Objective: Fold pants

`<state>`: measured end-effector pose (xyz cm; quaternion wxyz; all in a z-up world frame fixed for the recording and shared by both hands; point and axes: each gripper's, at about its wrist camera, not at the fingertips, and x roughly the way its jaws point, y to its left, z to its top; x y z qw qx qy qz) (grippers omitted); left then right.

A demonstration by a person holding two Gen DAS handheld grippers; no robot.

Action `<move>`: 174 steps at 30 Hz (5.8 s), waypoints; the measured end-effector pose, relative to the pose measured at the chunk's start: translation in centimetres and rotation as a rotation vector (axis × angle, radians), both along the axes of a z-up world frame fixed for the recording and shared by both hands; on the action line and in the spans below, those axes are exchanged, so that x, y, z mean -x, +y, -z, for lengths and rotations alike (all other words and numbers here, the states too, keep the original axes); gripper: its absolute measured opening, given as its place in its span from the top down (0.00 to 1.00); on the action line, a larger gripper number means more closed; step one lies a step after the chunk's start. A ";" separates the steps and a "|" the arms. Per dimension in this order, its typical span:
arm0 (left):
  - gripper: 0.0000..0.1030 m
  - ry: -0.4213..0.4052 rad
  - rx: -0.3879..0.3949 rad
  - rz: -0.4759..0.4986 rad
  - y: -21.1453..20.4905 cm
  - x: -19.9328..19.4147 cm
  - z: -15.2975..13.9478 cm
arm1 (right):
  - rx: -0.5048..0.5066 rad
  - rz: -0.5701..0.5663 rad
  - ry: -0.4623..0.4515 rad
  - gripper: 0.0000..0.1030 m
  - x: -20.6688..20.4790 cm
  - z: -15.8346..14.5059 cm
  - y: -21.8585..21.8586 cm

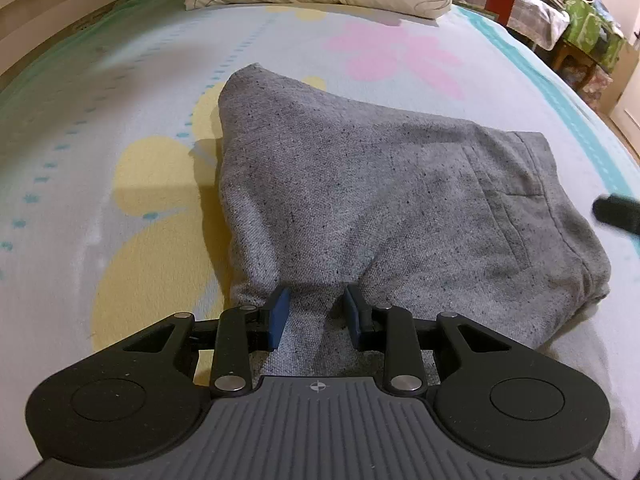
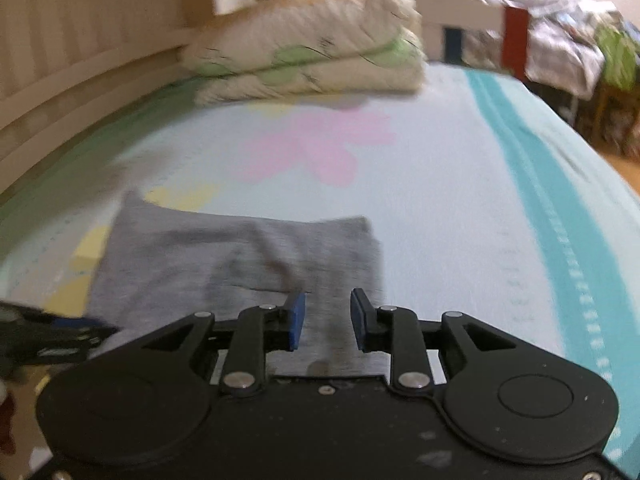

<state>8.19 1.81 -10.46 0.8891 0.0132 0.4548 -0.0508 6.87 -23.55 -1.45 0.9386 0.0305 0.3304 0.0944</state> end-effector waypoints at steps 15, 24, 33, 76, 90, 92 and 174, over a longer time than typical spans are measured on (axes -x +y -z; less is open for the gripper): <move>0.72 -0.086 0.039 -0.026 0.9 1.0 -2.5 | -0.027 -0.135 0.140 0.73 0.7 5.7 3.4; 0.71 -0.098 -0.034 -0.014 0.9 -7.5 -3.5 | -0.046 -0.139 0.127 0.72 1.1 6.2 3.3; 0.71 -0.056 -0.168 0.030 -0.5 -12.8 -1.1 | -0.065 -0.156 0.138 0.73 0.9 6.1 2.6; 0.03 0.005 0.193 0.037 2.4 -5.8 0.9 | -0.276 -0.045 0.188 0.25 -9.2 8.3 -6.2; 0.89 -0.177 0.140 0.028 2.4 -2.9 -3.5 | -0.235 -0.064 0.064 0.76 -7.3 2.2 -4.3; 0.90 -0.214 0.119 0.036 2.8 -3.4 -4.9 | -0.245 -0.074 0.032 0.77 -7.7 0.7 -3.9; 0.71 -0.221 0.003 -0.180 -3.1 9.4 -10.2 | -0.108 -0.071 -0.042 0.49 7.5 -5.7 3.6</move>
